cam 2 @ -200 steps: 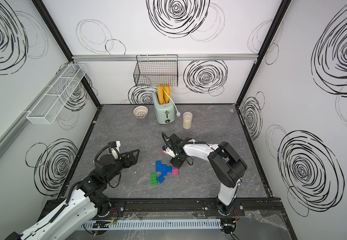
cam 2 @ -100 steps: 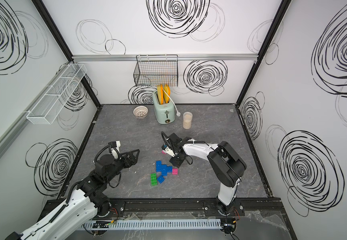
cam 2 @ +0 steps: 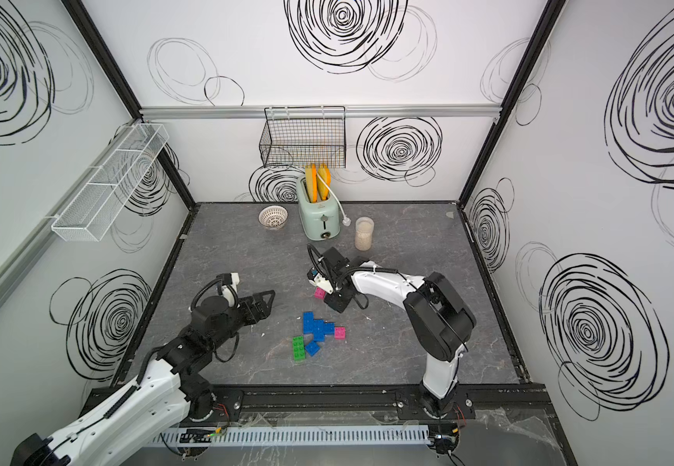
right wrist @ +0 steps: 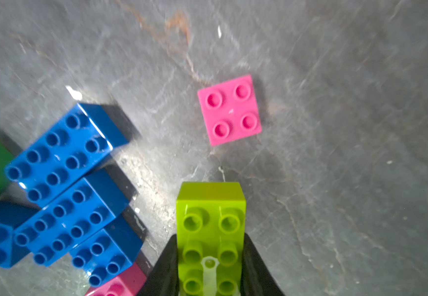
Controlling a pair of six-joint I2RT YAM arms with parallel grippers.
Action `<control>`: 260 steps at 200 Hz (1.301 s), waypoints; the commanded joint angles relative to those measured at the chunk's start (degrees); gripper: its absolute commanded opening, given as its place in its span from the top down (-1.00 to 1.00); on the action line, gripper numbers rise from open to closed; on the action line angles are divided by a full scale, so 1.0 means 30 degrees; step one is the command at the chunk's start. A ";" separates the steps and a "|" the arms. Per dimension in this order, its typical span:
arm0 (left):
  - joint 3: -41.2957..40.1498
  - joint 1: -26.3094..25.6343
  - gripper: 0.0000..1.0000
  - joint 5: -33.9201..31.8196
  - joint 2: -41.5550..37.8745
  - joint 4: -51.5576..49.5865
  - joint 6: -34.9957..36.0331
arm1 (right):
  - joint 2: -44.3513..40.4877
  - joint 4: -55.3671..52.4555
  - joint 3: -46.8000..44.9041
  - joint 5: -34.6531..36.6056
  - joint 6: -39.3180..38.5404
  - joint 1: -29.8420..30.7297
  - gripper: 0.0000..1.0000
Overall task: Assemble a heart with lego
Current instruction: Pick up the lego brick from the center of the board, then assemble the lego brick with the lego brick.
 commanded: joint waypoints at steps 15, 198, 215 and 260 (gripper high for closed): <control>0.1585 0.0136 -0.95 0.0938 0.2119 0.1280 -0.0342 | 0.1561 -0.1700 0.2568 -0.0441 -0.1368 -0.0383 0.34; 0.2090 0.2324 -0.79 1.1279 1.1889 1.1577 -0.5064 | 0.4420 -0.3240 0.6365 -0.1761 -0.3121 -0.0418 0.34; 0.2177 0.2328 -0.75 1.1726 1.2919 1.2699 -0.5613 | 0.4765 -0.3449 0.6748 -0.1819 -0.3215 -0.0352 0.35; 0.2497 0.2327 -0.74 1.1980 1.4447 1.3395 -0.5758 | 0.5112 -0.3795 0.7358 -0.1939 -0.3427 -0.0111 0.35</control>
